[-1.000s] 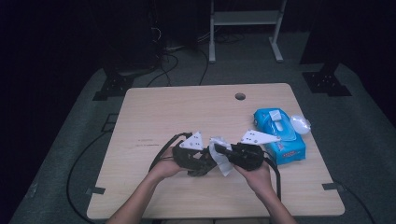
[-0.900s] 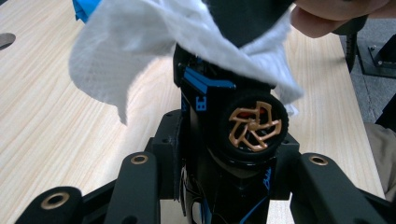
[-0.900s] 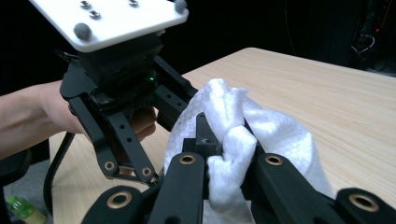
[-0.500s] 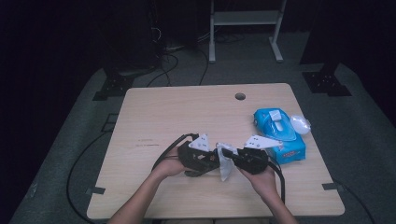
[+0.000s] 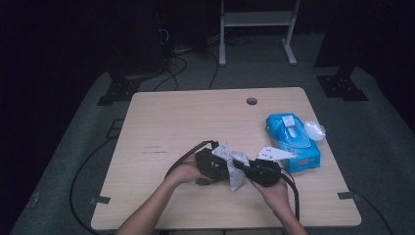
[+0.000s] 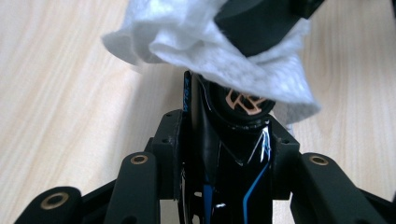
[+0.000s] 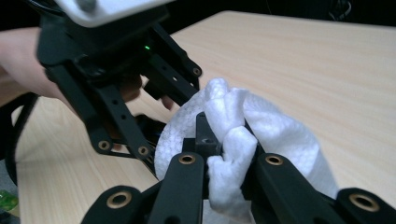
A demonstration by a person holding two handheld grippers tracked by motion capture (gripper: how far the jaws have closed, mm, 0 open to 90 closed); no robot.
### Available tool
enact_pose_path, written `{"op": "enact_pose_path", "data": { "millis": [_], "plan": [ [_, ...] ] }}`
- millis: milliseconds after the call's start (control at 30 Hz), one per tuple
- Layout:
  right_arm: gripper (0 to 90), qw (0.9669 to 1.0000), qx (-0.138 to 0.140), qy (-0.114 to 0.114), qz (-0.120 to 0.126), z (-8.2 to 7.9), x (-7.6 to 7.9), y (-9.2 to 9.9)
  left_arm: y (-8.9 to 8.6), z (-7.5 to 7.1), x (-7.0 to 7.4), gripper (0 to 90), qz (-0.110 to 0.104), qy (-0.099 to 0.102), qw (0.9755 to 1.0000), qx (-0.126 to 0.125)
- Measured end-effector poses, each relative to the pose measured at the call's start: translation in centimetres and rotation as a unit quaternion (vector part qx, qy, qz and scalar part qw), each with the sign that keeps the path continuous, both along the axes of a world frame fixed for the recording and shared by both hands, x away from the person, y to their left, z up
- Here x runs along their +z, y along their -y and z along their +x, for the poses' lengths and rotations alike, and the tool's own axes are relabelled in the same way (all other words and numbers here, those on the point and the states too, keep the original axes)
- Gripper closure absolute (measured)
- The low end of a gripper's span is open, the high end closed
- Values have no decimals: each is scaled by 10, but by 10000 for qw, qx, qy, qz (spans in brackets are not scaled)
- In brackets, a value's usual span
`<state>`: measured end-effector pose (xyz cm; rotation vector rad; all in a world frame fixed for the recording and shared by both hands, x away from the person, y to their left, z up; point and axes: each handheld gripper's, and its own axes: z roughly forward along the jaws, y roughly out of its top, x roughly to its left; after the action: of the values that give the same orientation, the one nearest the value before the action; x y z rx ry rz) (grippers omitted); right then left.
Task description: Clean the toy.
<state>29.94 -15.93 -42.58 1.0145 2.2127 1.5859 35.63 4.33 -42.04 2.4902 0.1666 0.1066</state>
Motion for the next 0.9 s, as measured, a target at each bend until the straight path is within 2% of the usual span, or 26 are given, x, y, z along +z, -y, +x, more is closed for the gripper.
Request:
{"op": "enact_pose_path", "data": {
  "millis": [133, 333, 400, 467, 600, 900],
  "plan": [
    [840, 9999, -58, -108, -106, 1, -8, 2, 5, 3, -4, 572, 241, -57, 9997, -62],
    [840, 9994, -56, -282, -172, 2, -17, 3, 5, 3, -12, 570, 347, -158, 9992, -105],
    [840, 9992, -59, -353, -170, 2, -20, 3, 1, 2, -13, 567, 228, -205, 9995, -47],
    [840, 9992, -46, -370, -166, 2, -20, 2, -4, 3, -13, 566, 195, -228, 9995, -42],
    [839, 9989, -35, -410, -223, 3, -22, 1, -17, 0, -11, 557, -96, -241, 9997, 27],
    [839, 9987, -53, -431, -283, 3, -22, -1, -48, -14, -6, 520, -359, -45, 9991, 227]
  ]
}}
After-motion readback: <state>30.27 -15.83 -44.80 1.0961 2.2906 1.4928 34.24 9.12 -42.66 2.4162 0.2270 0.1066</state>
